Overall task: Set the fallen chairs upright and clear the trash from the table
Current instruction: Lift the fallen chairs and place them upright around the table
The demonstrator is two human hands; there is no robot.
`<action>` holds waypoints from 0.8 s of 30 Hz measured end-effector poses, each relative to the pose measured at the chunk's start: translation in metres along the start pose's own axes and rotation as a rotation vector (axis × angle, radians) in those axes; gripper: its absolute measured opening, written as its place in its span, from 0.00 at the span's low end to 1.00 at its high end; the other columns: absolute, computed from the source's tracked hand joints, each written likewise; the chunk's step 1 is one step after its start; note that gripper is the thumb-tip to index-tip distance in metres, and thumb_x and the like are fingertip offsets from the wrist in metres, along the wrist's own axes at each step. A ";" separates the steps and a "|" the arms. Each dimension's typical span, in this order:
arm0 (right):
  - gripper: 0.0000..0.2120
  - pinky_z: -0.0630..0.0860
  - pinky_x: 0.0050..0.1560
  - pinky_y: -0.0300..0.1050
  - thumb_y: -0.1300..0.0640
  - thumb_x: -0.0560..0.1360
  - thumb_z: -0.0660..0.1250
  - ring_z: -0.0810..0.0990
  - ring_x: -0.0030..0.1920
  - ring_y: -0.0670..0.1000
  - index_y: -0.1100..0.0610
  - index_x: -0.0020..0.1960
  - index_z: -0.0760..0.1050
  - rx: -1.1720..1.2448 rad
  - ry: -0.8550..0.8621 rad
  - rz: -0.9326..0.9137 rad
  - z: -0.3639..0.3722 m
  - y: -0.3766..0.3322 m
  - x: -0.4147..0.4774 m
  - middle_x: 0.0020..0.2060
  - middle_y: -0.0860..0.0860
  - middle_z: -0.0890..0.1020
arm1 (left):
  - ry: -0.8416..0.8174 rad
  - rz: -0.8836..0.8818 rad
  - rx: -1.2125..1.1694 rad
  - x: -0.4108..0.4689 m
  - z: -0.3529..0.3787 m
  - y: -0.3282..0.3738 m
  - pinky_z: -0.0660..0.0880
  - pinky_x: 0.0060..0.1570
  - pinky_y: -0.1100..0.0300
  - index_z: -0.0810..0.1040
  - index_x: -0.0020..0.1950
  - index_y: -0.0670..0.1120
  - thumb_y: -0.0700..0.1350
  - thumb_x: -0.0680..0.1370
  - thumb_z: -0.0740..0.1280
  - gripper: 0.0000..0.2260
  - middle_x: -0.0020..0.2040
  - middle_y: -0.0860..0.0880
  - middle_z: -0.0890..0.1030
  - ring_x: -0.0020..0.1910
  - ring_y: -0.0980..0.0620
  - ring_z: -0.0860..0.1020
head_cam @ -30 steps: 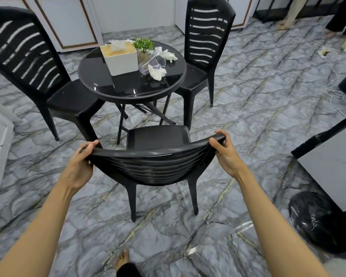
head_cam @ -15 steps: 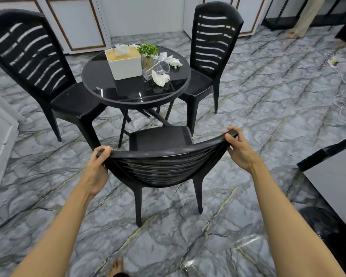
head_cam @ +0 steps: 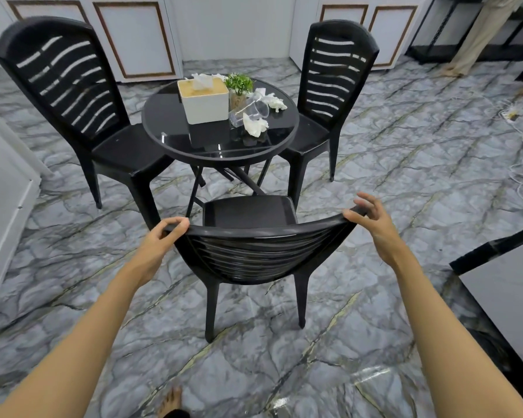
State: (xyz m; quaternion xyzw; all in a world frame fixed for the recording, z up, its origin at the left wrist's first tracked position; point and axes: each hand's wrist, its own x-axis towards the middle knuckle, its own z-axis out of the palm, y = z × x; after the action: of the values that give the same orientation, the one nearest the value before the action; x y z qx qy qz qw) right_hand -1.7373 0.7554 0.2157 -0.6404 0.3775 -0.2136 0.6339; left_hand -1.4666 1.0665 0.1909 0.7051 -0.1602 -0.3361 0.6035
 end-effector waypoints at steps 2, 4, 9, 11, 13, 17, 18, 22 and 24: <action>0.23 0.68 0.63 0.42 0.52 0.69 0.74 0.71 0.65 0.46 0.50 0.61 0.72 -0.144 0.057 -0.105 0.015 -0.022 -0.003 0.62 0.49 0.75 | -0.009 0.036 0.170 0.000 -0.008 0.007 0.69 0.54 0.64 0.78 0.53 0.54 0.52 0.75 0.66 0.08 0.52 0.54 0.78 0.53 0.57 0.75; 0.22 0.68 0.57 0.35 0.48 0.68 0.74 0.74 0.61 0.44 0.51 0.59 0.73 -0.311 0.067 -0.247 0.045 -0.047 0.000 0.58 0.48 0.77 | -0.015 0.080 0.294 0.000 -0.020 0.016 0.66 0.60 0.60 0.77 0.56 0.51 0.52 0.74 0.68 0.13 0.56 0.52 0.78 0.58 0.55 0.74; 0.21 0.68 0.50 0.31 0.45 0.68 0.74 0.74 0.55 0.43 0.49 0.56 0.71 -0.606 -0.302 -0.352 0.167 -0.087 0.012 0.52 0.44 0.75 | 0.042 0.156 0.527 0.004 -0.077 0.040 0.66 0.56 0.59 0.76 0.57 0.48 0.54 0.73 0.70 0.16 0.56 0.50 0.78 0.57 0.54 0.74; 0.22 0.69 0.53 0.35 0.44 0.68 0.74 0.73 0.55 0.45 0.50 0.56 0.71 -0.646 -0.415 -0.355 0.225 -0.090 0.015 0.53 0.45 0.75 | 0.066 0.154 0.604 0.007 -0.113 0.047 0.67 0.54 0.58 0.75 0.56 0.49 0.55 0.72 0.70 0.17 0.54 0.50 0.77 0.56 0.53 0.74; 0.25 0.71 0.58 0.43 0.43 0.68 0.73 0.73 0.57 0.47 0.53 0.59 0.70 -0.681 -0.511 -0.352 0.282 -0.088 0.018 0.57 0.49 0.75 | 0.092 0.155 0.681 0.009 -0.152 0.048 0.67 0.52 0.59 0.75 0.56 0.49 0.56 0.72 0.70 0.17 0.53 0.50 0.77 0.55 0.53 0.74; 0.29 0.73 0.60 0.48 0.41 0.69 0.71 0.73 0.60 0.51 0.56 0.63 0.69 -0.866 -0.702 -0.342 0.387 -0.081 0.023 0.60 0.53 0.73 | 0.057 0.099 0.891 0.016 -0.229 0.038 0.69 0.52 0.59 0.75 0.57 0.46 0.57 0.72 0.69 0.20 0.53 0.48 0.76 0.54 0.51 0.74; 0.30 0.73 0.59 0.49 0.41 0.69 0.71 0.73 0.60 0.52 0.56 0.63 0.69 -0.926 -0.737 -0.351 0.411 -0.079 0.025 0.60 0.53 0.73 | 0.053 0.068 0.930 0.018 -0.248 0.034 0.70 0.53 0.58 0.74 0.58 0.46 0.58 0.72 0.68 0.21 0.54 0.48 0.76 0.55 0.49 0.74; 0.30 0.73 0.59 0.54 0.40 0.70 0.69 0.73 0.61 0.56 0.58 0.64 0.68 -1.076 -0.837 -0.382 0.497 -0.073 0.030 0.61 0.56 0.73 | 0.069 -0.072 1.019 0.025 -0.311 0.017 0.71 0.57 0.53 0.72 0.59 0.46 0.61 0.74 0.64 0.22 0.59 0.45 0.75 0.57 0.48 0.73; 0.30 0.73 0.60 0.55 0.40 0.71 0.68 0.72 0.62 0.57 0.58 0.64 0.67 -1.139 -0.872 -0.397 0.536 -0.071 0.035 0.63 0.57 0.72 | 0.078 -0.125 1.046 0.032 -0.336 0.010 0.72 0.57 0.53 0.72 0.60 0.46 0.61 0.74 0.64 0.23 0.60 0.44 0.74 0.58 0.47 0.73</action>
State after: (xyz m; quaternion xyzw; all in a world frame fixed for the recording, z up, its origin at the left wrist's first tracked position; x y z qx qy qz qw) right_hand -1.2976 1.0711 0.2209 -0.9527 0.0210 0.1780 0.2454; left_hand -1.2179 1.2937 0.2069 0.9322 -0.2416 -0.2203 0.1552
